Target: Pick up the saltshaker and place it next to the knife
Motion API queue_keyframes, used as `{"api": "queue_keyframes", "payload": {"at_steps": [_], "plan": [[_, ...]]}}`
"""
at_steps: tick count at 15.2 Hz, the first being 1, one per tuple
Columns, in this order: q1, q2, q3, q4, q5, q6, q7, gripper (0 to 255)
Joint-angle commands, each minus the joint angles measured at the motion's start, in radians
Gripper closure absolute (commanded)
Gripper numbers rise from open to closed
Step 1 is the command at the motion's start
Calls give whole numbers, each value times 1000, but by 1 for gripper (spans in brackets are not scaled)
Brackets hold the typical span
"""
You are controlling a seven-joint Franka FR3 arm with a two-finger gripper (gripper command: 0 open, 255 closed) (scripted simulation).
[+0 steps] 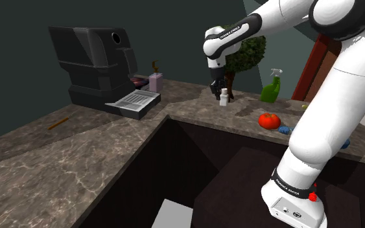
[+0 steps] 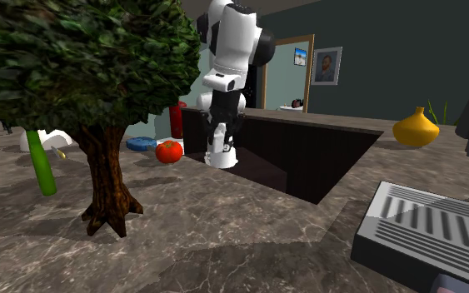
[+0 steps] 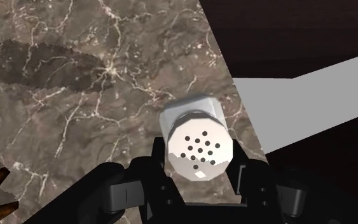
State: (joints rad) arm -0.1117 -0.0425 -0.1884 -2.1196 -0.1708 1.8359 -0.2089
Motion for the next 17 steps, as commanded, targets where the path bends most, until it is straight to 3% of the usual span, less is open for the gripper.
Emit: {"api": "queue_keyframes", "payload": {"at_steps": [1,13,17], "plan": [[1,-9,1,16,0,-25,-2,255],[4,-47,6,136,0,-182,-19,255],[-25,-111,-25,70,-30,-170,-67,255]]}}
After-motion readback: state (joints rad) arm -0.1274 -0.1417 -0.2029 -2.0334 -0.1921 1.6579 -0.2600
